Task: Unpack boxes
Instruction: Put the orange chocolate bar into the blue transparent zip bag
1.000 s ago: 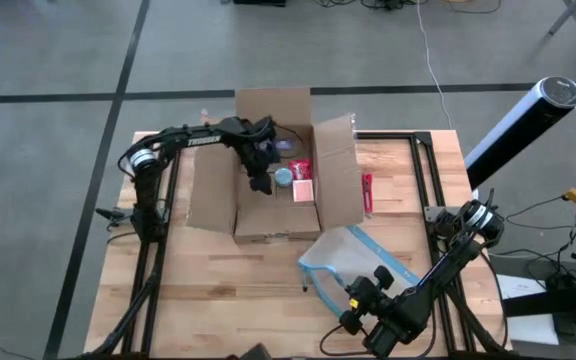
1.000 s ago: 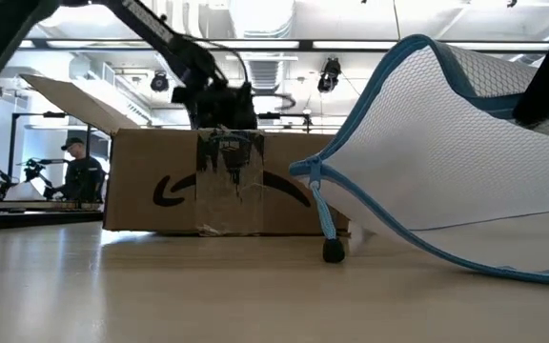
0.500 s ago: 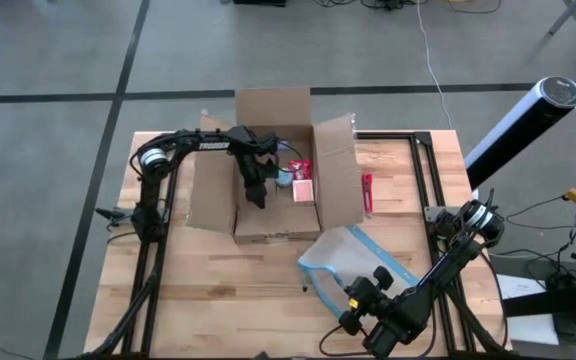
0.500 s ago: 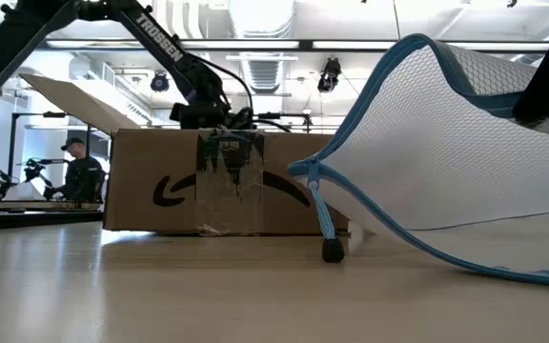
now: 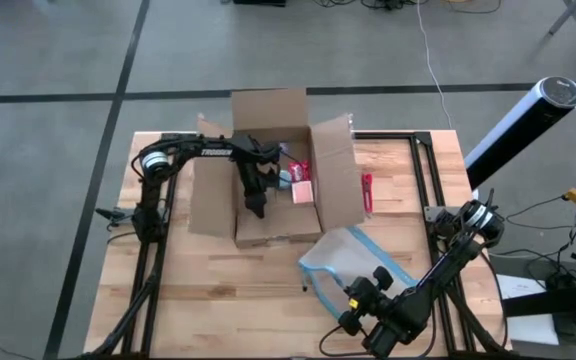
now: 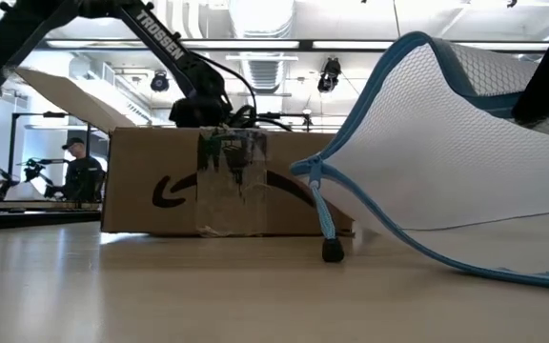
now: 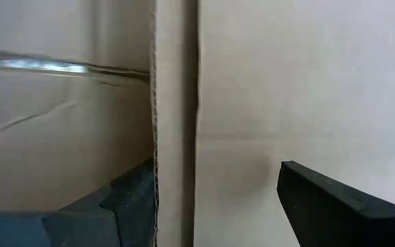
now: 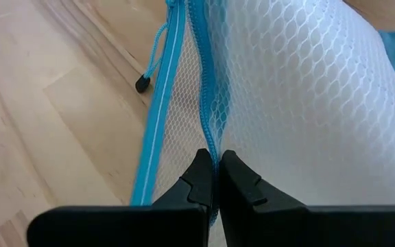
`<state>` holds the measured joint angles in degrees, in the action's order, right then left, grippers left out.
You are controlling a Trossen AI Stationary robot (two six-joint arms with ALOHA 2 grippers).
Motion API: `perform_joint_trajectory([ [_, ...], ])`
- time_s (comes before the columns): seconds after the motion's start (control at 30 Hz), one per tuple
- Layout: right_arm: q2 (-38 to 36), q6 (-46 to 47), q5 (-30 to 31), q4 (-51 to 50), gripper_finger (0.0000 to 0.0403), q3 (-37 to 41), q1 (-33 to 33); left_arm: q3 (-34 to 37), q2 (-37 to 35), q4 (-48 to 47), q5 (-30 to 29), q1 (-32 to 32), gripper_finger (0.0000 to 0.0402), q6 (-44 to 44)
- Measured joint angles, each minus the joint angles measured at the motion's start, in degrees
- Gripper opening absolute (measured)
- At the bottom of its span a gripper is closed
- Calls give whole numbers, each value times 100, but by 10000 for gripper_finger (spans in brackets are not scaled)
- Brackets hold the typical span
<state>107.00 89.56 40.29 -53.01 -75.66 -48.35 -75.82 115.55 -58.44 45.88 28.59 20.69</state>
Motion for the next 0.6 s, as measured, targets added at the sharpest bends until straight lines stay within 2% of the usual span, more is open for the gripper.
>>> perform_joint_trajectory([
  [0.13,0,0,0,6,0,0,-1,19,1,-24,13,-199,240,2],
  [0.23,0,0,0,21,0,0,-1,13,-1,-34,12,-265,209,2],
  [0.37,0,0,0,53,0,0,-1,-19,-12,-56,14,-272,131,4],
  [0.5,0,0,0,136,0,0,-1,-21,-20,-178,171,-222,23,-36],
  [0.6,0,0,2,142,0,0,1,-21,-52,-372,172,-162,5,-6],
])
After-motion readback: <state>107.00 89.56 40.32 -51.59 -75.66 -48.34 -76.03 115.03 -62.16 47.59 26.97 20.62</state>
